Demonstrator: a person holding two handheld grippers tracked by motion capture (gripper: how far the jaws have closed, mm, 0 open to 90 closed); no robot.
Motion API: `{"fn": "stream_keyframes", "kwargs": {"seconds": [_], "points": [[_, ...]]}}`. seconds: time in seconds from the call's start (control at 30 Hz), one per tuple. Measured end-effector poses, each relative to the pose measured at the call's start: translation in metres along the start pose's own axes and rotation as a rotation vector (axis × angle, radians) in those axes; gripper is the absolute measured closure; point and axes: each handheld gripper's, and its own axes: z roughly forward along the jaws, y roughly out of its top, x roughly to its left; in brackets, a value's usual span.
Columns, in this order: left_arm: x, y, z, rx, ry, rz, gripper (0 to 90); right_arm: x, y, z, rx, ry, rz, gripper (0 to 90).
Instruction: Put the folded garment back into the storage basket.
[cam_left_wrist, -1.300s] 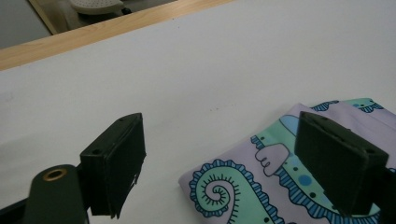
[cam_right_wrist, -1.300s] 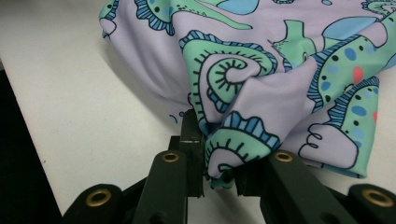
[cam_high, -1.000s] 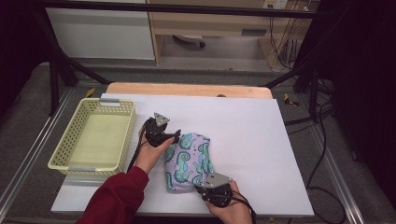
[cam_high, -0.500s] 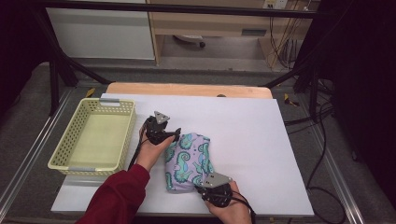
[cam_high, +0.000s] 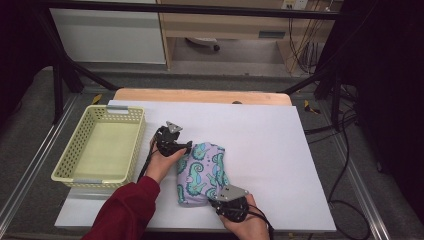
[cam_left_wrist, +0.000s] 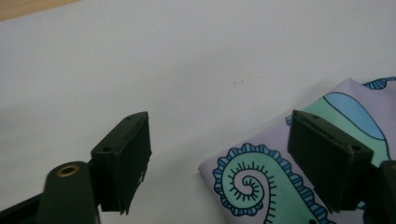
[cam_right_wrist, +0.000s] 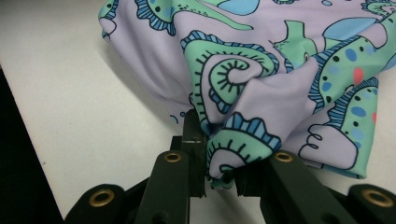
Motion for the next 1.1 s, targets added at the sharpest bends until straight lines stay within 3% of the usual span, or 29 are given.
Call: {"fn": "stream_keyframes", "kwargs": {"seconds": [0.27, 0.3, 0.43, 0.53, 0.57, 0.6, 0.63, 0.7, 0.87, 0.97, 1.1], "points": [[0.0, -0.009, 0.001, 0.036, -0.009, -0.006, 27.3, 0.0, 0.0, 0.0, 0.0, 0.003, 0.0, 77.2], [-0.001, -0.013, 0.004, 0.062, -0.024, -0.007, 27.1, 0.0, 0.0, 0.0, -0.001, 0.004, -0.001, 77.2], [-0.002, -0.015, 0.003, 0.072, -0.05, -0.022, 27.4, 0.0, 0.0, 0.0, -0.002, 0.003, -0.003, 77.1], [-0.005, -0.018, 0.001, 0.059, -0.068, -0.018, 40.8, -0.001, 0.0, 0.0, 0.0, 0.006, 0.001, 76.9], [-0.01, -0.022, -0.004, 0.042, -0.107, -0.014, 52.1, -0.001, 0.0, 0.001, 0.0, 0.007, 0.001, 76.9], [-0.01, -0.022, -0.004, 0.042, -0.107, -0.014, 57.0, -0.001, 0.001, 0.001, 0.001, 0.005, 0.0, 76.9], [-0.013, -0.022, -0.006, 0.051, -0.139, -0.016, 61.6, -0.001, 0.001, 0.001, 0.005, 0.006, -0.001, 76.9], [-0.014, -0.021, -0.007, 0.06, -0.162, -0.02, 71.3, -0.001, 0.001, 0.001, 0.005, 0.005, 0.001, 77.0], [-0.013, -0.021, -0.006, 0.043, -0.19, -0.025, 83.4, -0.002, 0.003, 0.001, 0.007, 0.01, 0.01, 78.1], [-0.011, -0.017, -0.008, 0.017, -0.211, -0.051, 85.1, -0.003, 0.005, 0.001, 0.014, 0.025, 0.004, 78.9], [-0.009, -0.008, -0.015, -0.01, -0.22, -0.045, 85.4, -0.005, 0.012, 0.001, 0.021, 0.049, -0.006, 79.2]]}}
